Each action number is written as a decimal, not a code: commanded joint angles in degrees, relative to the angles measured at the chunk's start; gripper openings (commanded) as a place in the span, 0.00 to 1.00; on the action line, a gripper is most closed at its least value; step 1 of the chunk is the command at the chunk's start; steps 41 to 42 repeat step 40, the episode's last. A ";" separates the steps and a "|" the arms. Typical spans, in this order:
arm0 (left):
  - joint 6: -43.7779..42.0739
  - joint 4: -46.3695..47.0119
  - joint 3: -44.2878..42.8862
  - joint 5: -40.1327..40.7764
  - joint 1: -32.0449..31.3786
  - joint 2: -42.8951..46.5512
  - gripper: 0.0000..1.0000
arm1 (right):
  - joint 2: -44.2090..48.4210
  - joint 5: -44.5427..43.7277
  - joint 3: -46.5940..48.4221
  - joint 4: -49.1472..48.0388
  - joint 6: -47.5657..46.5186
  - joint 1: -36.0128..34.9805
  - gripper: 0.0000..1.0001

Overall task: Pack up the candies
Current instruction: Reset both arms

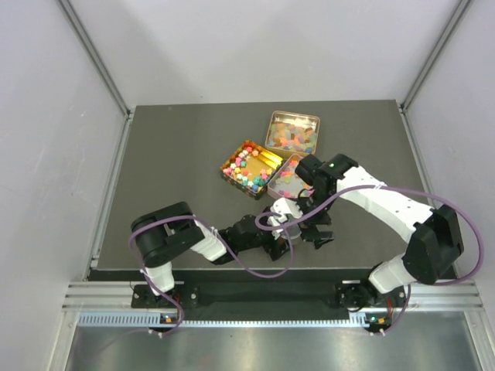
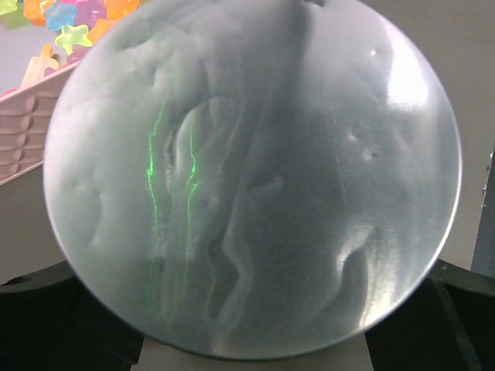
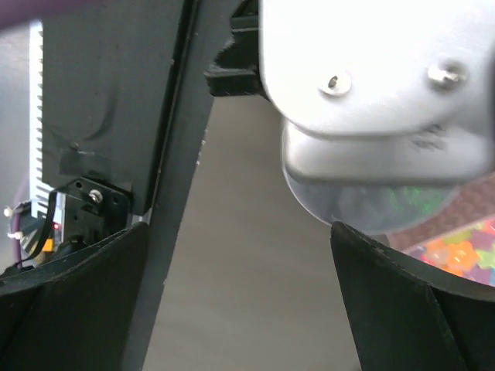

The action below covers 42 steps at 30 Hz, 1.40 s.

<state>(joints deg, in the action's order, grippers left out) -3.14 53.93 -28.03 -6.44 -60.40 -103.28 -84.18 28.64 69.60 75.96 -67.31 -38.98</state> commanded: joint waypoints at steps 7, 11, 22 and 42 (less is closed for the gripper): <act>-5.03 -17.78 -0.36 3.19 -0.68 4.40 0.99 | 1.74 -2.10 13.44 6.74 1.56 6.54 1.00; -5.91 -26.75 -0.27 1.25 -0.68 12.21 0.99 | 1.30 -0.17 15.38 2.89 5.42 11.28 1.00; -8.46 -57.17 -9.38 11.30 1.51 41.31 0.99 | 0.16 -6.91 8.63 -23.19 35.64 32.64 1.00; -9.96 -54.37 -32.43 18.21 37.81 24.28 0.99 | 2.26 -27.39 6.34 -45.10 53.94 42.94 1.00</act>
